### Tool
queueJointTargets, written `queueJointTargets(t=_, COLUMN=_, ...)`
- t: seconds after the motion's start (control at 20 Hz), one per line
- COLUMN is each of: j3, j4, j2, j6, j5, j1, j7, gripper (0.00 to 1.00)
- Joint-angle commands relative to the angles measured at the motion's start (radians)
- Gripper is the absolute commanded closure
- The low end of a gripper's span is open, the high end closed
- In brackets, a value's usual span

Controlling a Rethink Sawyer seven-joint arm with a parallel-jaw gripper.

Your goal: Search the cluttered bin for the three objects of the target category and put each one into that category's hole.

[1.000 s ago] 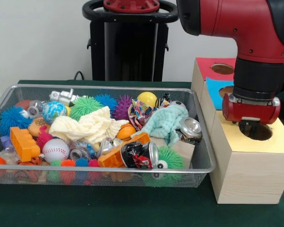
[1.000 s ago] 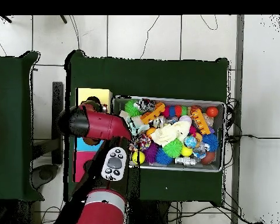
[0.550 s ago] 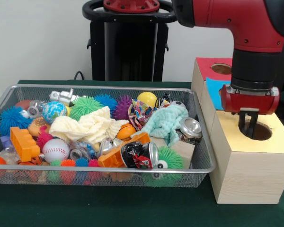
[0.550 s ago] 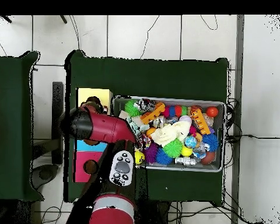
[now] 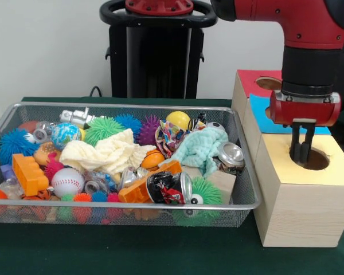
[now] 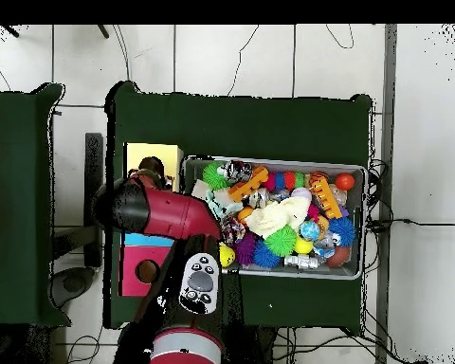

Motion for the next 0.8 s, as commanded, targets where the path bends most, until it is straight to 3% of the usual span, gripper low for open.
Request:
queueJointTargets(t=0.05, j3=0.063, j4=0.128, j2=-0.002, j6=0.1, j5=-0.054, j1=-0.028, j7=0.118, gripper=1.0)
queueJointTargets(t=0.4, j3=0.067, j4=0.157, j2=-0.037, j6=0.135, j5=-0.073, j1=-0.053, j7=0.078, gripper=1.0)
queueJointTargets(t=0.8, j3=0.029, j4=0.171, j2=-0.048, j6=0.19, j5=-0.153, j1=-0.086, j7=0.017, gripper=1.0)
